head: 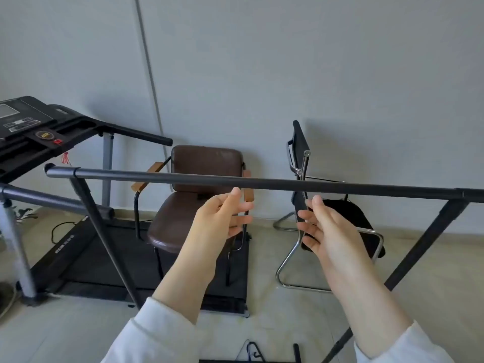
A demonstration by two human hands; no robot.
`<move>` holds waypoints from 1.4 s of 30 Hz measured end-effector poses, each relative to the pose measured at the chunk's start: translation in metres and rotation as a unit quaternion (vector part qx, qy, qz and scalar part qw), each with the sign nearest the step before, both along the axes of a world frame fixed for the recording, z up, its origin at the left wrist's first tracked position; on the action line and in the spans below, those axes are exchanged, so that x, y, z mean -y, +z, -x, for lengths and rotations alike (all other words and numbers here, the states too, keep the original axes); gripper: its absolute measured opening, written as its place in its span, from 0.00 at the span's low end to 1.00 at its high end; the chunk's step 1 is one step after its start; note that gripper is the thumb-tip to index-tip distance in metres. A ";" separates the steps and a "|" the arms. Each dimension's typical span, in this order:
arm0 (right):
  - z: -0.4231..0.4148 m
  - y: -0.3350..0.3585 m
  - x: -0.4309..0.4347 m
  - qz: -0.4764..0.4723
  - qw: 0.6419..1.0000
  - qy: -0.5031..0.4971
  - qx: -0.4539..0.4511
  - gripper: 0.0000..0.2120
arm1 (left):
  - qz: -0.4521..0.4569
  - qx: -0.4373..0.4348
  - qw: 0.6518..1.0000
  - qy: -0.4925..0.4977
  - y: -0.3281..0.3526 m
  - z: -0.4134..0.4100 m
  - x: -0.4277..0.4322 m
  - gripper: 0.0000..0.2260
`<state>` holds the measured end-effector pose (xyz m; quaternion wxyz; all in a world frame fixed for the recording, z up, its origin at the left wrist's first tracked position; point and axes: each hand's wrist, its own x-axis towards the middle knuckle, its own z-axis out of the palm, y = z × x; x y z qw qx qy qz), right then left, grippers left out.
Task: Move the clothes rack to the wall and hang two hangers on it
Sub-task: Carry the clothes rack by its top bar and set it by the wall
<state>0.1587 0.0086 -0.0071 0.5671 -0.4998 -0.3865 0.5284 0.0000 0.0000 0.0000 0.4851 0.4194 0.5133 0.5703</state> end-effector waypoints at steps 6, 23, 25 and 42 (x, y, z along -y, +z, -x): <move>-0.006 0.011 -0.012 -0.021 1.000 0.002 0.003 0.09 | -0.007 0.027 1.000 0.012 0.004 -0.003 -0.011 0.09; -0.011 0.030 -0.009 -0.001 0.996 -0.086 -0.012 0.10 | 0.000 0.035 0.999 0.022 0.016 -0.011 -0.011 0.09; -0.015 0.033 0.000 -0.005 0.993 -0.113 -0.015 0.10 | -0.004 0.029 0.999 -0.014 0.019 -0.013 -0.008 0.10; -0.070 0.065 0.135 -0.028 0.948 -0.318 -0.002 0.08 | -0.044 0.000 0.969 -0.244 0.052 -0.082 0.050 0.09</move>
